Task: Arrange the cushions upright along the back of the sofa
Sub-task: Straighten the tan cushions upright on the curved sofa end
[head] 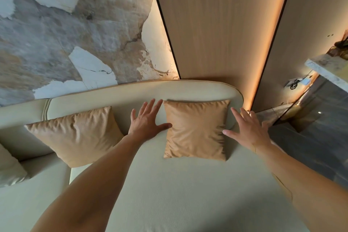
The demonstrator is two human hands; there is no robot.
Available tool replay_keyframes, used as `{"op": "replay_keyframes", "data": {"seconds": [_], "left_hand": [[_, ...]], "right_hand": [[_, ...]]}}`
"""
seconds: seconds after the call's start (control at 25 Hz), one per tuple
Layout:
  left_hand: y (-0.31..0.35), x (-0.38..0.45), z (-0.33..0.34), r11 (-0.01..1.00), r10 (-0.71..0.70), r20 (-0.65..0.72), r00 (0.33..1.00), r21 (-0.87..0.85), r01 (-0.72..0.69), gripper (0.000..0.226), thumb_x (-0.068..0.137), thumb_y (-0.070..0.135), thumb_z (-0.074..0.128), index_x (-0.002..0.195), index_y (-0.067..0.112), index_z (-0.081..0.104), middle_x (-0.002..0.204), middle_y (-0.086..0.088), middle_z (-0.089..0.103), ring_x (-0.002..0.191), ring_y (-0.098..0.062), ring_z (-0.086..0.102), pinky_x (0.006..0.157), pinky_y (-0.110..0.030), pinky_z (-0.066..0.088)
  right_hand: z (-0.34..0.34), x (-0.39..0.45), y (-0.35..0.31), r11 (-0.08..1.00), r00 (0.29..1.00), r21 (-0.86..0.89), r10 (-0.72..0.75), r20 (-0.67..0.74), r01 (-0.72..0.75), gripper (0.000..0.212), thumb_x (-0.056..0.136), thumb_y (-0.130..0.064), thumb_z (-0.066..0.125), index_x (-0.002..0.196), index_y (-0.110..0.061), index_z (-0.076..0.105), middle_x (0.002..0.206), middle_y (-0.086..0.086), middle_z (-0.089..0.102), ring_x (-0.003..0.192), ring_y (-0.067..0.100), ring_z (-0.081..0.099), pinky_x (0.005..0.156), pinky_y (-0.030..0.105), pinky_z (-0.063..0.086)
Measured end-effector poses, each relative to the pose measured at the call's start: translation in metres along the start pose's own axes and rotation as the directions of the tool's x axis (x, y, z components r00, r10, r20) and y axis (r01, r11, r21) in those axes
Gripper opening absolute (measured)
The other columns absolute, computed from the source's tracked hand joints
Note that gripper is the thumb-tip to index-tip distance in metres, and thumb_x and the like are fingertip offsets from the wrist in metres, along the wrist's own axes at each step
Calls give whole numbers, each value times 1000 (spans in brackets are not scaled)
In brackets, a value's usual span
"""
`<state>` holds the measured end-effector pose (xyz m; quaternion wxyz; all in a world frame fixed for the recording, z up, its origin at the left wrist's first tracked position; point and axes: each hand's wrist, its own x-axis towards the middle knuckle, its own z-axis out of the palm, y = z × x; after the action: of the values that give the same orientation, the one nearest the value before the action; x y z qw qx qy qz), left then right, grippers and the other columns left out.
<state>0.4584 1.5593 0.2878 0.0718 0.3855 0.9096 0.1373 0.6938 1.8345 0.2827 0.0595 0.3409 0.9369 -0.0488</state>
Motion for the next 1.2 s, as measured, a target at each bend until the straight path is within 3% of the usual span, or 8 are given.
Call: {"op": "replay_keyframes", "data": {"seconds": [0.52, 0.76, 1.0, 1.12, 1.2], "left_hand": [[-29, 127, 110, 995, -83, 34, 996, 56, 81, 97, 77, 81, 42, 152, 44, -6, 165, 8, -1, 152, -19, -1, 117, -58, 1], [-45, 199, 165, 987, -138, 101, 985, 92, 129, 95, 80, 74, 50, 152, 42, -3, 165, 7, 0, 151, -20, 4, 117, -58, 4], [-52, 233, 198, 969, -240, 170, 956, -19, 247, 93, 81, 58, 65, 153, 40, 9, 162, 5, 14, 142, -25, 33, 112, -56, 27], [-55, 244, 206, 959, -231, 193, 954, -121, 256, 106, 76, 49, 76, 154, 39, 4, 156, -2, 22, 135, -30, 40, 104, -54, 41], [-58, 256, 205, 961, -250, 211, 945, -70, 269, 106, 74, 44, 79, 153, 39, 8, 146, -5, 26, 130, -31, 43, 101, -53, 43]], "right_hand": [[54, 162, 14, 998, 998, 38, -44, 47, 42, 91, 83, -75, 42, 154, -39, -2, 165, -3, 4, 150, 29, 9, 113, 62, 22], [96, 239, 45, 997, 991, 67, -53, 120, 45, 89, 85, -69, 47, 154, -37, 2, 165, -1, 5, 146, 33, 23, 108, 58, 35], [136, 268, 65, 914, 983, 400, -1, 183, -73, 82, 87, -47, 64, 154, -23, 22, 163, 10, 12, 147, 29, 22, 113, 42, 28], [143, 273, 66, 937, 989, 345, 6, 146, -56, 89, 80, -46, 72, 153, -25, 24, 154, 11, 20, 134, 32, 42, 101, 43, 41], [141, 281, 67, 964, 987, 255, 30, 159, -70, 95, 76, -51, 74, 152, -25, 24, 144, 12, 26, 126, 33, 47, 96, 43, 44]]}}
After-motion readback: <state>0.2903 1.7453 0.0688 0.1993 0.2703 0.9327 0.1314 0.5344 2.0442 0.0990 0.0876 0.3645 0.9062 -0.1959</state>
